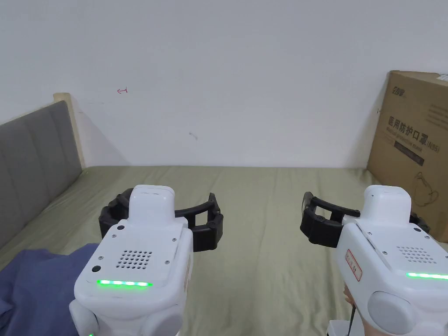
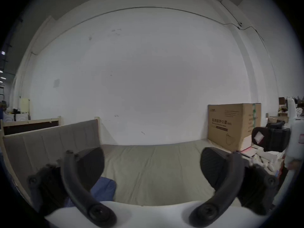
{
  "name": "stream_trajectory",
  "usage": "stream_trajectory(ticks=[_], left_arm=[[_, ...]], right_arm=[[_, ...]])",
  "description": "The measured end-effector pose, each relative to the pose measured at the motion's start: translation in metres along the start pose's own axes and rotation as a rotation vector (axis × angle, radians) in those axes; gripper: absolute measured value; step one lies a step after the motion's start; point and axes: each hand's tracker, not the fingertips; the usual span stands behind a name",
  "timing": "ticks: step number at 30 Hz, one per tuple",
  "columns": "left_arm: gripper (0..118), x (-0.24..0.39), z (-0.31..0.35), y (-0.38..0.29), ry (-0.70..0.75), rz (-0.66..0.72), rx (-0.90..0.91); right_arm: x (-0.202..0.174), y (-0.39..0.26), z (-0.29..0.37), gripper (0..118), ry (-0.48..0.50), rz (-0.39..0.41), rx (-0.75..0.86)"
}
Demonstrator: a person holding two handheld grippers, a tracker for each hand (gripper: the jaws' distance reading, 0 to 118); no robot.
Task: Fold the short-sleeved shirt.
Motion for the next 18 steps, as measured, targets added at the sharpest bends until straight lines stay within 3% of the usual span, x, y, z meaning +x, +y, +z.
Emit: stream_trajectory(ticks=[1,2,3,4,9,18], left_arm=[[99,-0.002,0.001,0.002,-0.049,0.018,-0.007],[67,-0.005,0.002,0.003,-0.092,0.036,-0.011],[29,-0.005,0.002,0.005,-0.106,0.03,-0.027],[0,-0.004,0.0,0.006,-0.092,0.009,-0.032],[0,0.002,0.005,0.003,-0.032,-0.045,-0.015],[0,-0.01,-0.005,-0.01,0.003,0.023,-0.089]], right_arm=[[0.001,0.0,0.002,113,0.013,-0.008,-0.004],[0.002,0.0,0.005,90,0.019,-0.015,-0.001],[0.003,-0.001,0.008,43,0.02,-0.016,0.01],[0.003,0.0,0.008,0,0.021,-0.014,0.022],[0.008,0.0,0.004,0,0.009,0.004,-0.027],[0.008,-0.008,0.003,0,-0.044,0.033,-0.03]])
